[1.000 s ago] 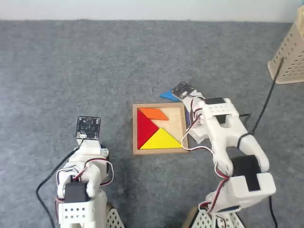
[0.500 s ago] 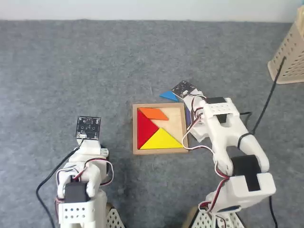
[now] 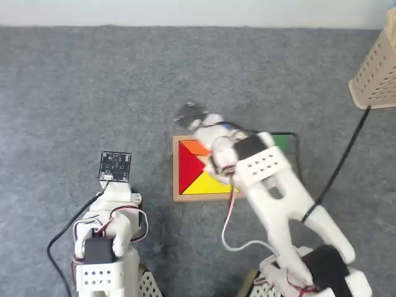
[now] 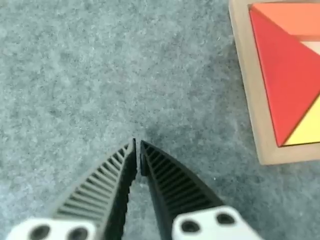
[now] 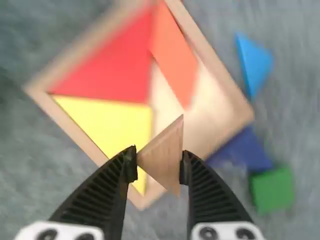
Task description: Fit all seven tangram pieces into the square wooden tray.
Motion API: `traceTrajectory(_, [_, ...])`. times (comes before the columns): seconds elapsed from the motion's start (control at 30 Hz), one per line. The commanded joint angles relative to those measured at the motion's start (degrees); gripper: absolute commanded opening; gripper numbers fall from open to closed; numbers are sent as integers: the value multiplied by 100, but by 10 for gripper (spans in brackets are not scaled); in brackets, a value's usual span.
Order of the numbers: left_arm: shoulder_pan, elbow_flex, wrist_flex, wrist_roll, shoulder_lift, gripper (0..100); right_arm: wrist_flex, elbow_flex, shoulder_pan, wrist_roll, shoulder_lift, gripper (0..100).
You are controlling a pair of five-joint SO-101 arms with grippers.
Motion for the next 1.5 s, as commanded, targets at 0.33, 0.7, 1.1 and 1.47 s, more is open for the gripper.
traceTrajectory(0.33, [18, -57, 35, -9, -105, 17, -119, -1679, -338, -44, 2158, 46])
traceTrajectory(0.7, [18, -57, 35, -9, -105, 17, -382, -1705, -321, 510, 2422, 49])
traceTrajectory(1.1, [18, -57, 35, -9, -105, 17, -532, -1697, -330, 844, 2448, 136])
traceTrajectory(1.47, [18, -57, 35, -9, -105, 17, -505, -1679, -312, 800, 2387, 180])
